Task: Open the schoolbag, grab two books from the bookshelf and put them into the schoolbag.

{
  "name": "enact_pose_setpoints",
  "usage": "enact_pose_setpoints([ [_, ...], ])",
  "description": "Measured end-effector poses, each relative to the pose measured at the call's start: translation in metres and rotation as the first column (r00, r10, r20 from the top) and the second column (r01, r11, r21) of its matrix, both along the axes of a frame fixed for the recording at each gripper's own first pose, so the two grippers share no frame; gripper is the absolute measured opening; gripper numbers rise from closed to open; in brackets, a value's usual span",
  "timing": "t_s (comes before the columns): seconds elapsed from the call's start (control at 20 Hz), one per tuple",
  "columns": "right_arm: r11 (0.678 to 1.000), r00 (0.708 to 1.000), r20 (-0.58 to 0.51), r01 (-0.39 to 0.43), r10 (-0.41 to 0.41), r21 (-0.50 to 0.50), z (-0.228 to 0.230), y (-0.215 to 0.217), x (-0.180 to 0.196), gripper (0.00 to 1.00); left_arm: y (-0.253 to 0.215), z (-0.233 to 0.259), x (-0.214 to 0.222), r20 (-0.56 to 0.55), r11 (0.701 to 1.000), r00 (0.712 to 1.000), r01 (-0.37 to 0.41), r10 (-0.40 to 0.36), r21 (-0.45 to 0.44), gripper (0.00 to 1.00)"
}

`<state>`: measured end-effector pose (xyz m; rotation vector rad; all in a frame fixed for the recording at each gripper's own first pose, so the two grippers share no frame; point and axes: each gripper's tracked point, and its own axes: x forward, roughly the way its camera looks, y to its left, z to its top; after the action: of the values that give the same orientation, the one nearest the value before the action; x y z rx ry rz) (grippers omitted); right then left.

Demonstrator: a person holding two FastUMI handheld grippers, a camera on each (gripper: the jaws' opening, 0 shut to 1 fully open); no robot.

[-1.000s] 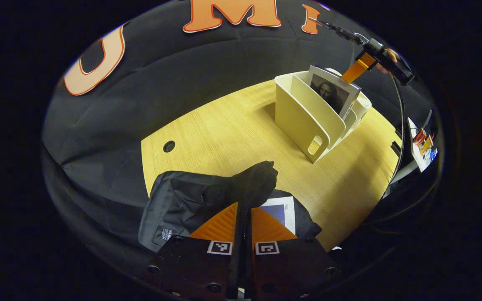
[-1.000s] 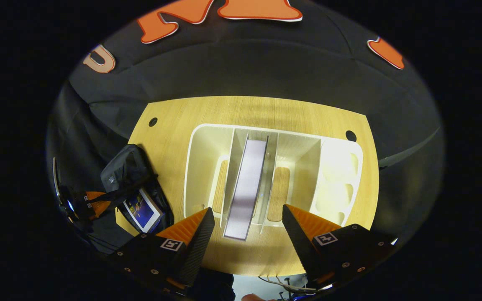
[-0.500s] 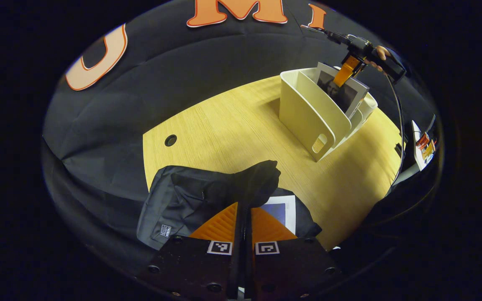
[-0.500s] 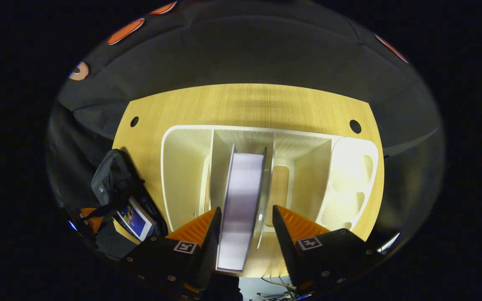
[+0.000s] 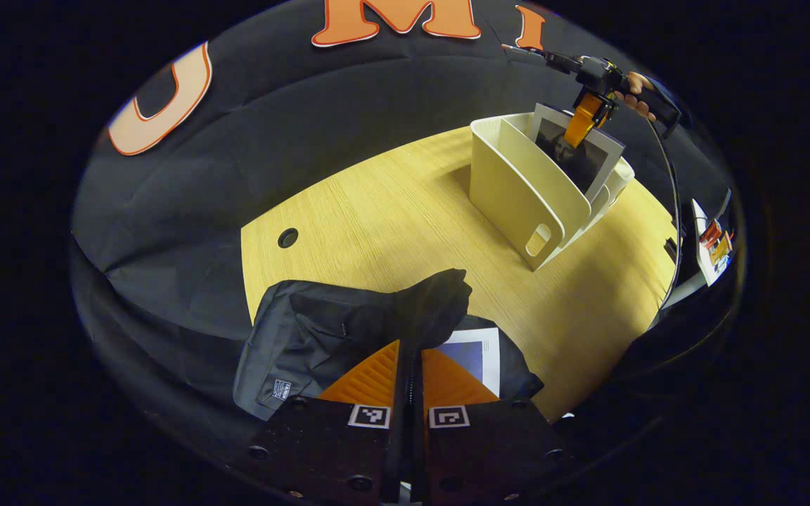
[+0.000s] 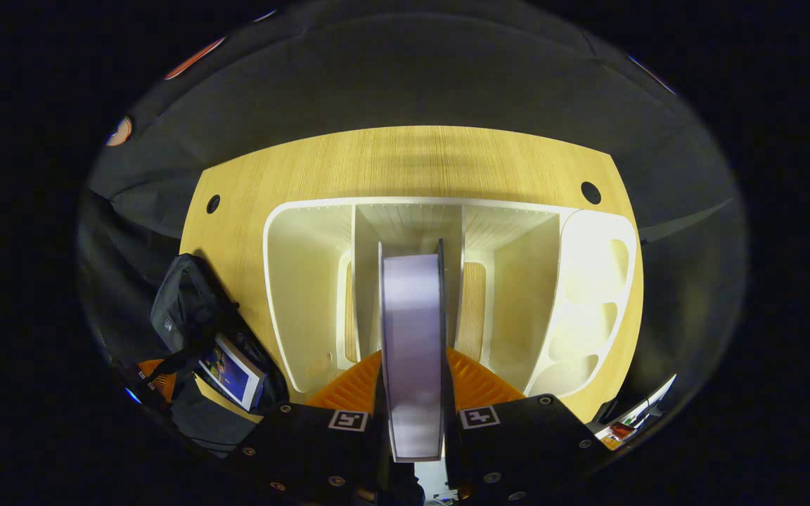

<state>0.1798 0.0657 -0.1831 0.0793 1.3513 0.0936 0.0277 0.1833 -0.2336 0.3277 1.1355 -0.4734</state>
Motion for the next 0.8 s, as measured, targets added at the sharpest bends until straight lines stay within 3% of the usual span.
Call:
enact_pose_setpoints([
  [0.6,0.994,0.990,0.093,0.106,-0.106,0.008,0.049,-0.003,-0.072,0.31,0.006,0.007,-0.003,0.040,0.997,0.996,0.076,-0.075,-0.028,0.06],
  [0.7,0.991,0.986,0.105,0.132,-0.132,0.010,0.057,-0.002,-0.091,0.31,0.006,0.006,-0.006,0.042,0.995,0.995,0.092,-0.090,-0.041,0.11],
  [0.8,0.987,0.980,0.116,0.159,-0.160,0.016,0.063,0.002,-0.109,0.31,0.007,0.006,-0.007,0.045,0.992,0.993,0.114,-0.112,-0.052,0.06],
])
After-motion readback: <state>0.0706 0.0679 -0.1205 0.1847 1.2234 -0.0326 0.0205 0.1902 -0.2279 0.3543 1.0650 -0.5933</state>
